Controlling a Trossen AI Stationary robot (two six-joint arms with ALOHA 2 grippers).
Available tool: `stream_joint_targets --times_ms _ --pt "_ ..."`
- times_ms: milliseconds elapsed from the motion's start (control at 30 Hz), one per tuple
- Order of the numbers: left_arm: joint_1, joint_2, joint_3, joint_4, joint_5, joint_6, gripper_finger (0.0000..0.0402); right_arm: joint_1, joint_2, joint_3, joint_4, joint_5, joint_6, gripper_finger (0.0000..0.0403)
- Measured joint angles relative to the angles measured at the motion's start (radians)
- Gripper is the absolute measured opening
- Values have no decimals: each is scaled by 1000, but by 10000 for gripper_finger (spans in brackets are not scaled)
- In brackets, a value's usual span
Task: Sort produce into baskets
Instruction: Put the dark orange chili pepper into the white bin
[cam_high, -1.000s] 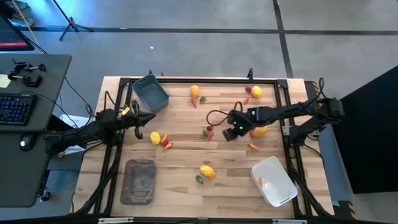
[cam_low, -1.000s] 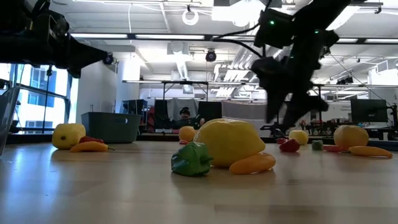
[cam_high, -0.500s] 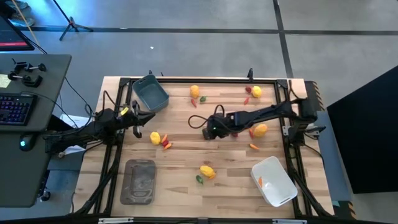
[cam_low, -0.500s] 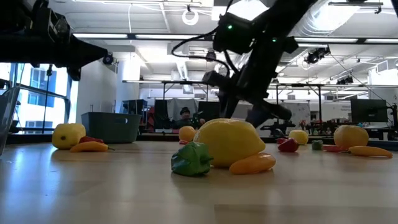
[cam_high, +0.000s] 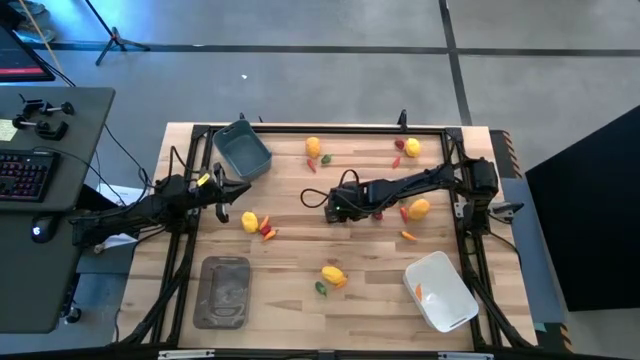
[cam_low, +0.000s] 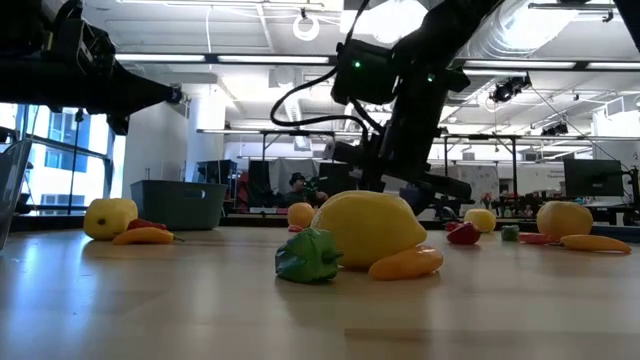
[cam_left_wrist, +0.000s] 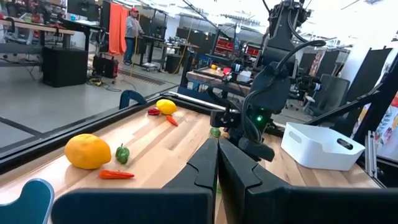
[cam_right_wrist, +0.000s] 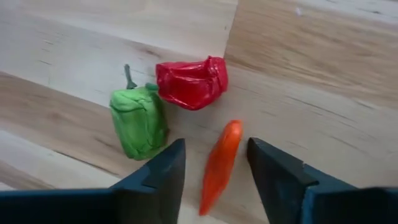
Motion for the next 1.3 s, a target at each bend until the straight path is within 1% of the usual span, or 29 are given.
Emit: stream_joint_targets --times_ms 100,200,300,367,467,633,733,800,900,1100,1200,1300 --pt "0 0 0 0 0 0 0 -1 -1 0 -7 -7 -18 121" --pt "0 0 0 0 0 0 0 -2 -2 -1 -14 -20 -46 76" --pt "0 0 0 0 0 0 0 -2 -9 -2 -15 -52 -82 26" --pt "0 0 0 3 0 0 0 -4 -20 -3 -15 -89 -108 9" --pt "0 0 0 5 0 -8 0 -4 -51 -3 -11 -142 -142 14" --pt "0 0 0 1 -26 -148 0 18 -156 -3 -14 -163 -199 6" --pt "0 2 0 -16 -26 -139 0 45 -238 -3 -24 -175 -220 4" --pt "0 6 0 -26 -26 -138 0 67 -294 -3 -60 -175 -223 4" --pt "0 12 0 -25 -30 -138 0 102 -374 -2 -193 -193 -228 4" --pt "0 14 0 -15 -83 -116 0 178 -519 -3 -576 -262 -220 4" --pt "0 17 0 -10 -114 -93 0 215 -582 -3 -695 -297 -215 4" --pt "0 26 0 -7 -132 -94 0 259 -640 -3 -760 -306 -194 4"
